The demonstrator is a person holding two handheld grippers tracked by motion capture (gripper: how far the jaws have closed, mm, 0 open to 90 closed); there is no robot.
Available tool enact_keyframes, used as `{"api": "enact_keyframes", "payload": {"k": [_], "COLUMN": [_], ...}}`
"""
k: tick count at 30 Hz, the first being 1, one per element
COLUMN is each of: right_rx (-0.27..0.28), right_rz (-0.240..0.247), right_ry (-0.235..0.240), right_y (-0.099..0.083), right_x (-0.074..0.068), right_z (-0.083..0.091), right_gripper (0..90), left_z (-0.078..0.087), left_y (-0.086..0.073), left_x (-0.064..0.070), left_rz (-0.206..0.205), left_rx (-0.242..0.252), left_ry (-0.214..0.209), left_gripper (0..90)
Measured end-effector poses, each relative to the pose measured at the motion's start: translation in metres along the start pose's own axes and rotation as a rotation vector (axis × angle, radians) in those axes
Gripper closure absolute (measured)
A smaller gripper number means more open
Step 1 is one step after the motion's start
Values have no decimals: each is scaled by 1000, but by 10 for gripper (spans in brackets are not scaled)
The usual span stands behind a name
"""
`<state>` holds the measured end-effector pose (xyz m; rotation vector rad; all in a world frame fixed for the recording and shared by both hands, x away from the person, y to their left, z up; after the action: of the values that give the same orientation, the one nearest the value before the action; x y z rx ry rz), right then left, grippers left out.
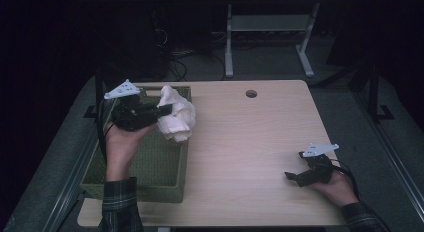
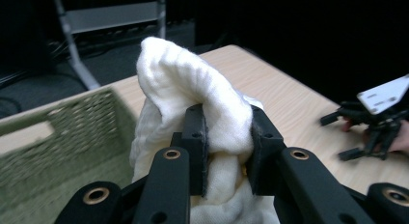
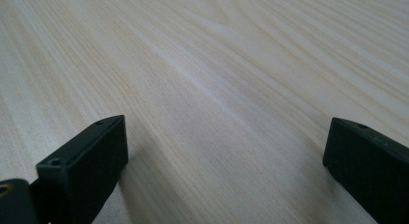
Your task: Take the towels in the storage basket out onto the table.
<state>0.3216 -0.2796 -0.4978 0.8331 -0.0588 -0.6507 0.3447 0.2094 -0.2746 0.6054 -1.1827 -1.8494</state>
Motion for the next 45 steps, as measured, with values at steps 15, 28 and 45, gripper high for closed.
{"api": "enact_keyframes", "payload": {"k": [15, 28, 45], "right_rx": [1, 4, 3], "right_rz": [-2, -7, -5], "right_ry": [-2, -4, -5], "right_y": [0, 0, 0], "right_x": [0, 0, 1], "right_z": [0, 0, 0], "right_gripper": [15, 14, 14], "left_z": [-38, -84, -115], "left_y": [4, -10, -34], "left_x": [52, 101, 149], "left_rz": [-41, -115, -221], "left_rx": [8, -52, -107], "left_ry": [-168, -306, -430], "left_gripper": [731, 737, 739]}}
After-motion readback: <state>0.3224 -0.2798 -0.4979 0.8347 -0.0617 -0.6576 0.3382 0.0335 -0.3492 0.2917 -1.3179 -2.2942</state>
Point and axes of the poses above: each handheld gripper's, and its own axes: z roughly backward along the jaws, y roughly out of its top, x roughly to its right, the point moved 2 cm from there along -z, roughly forward along the jaws, and after that the axes turned 13 degrees about y, right-handed, at the moved point
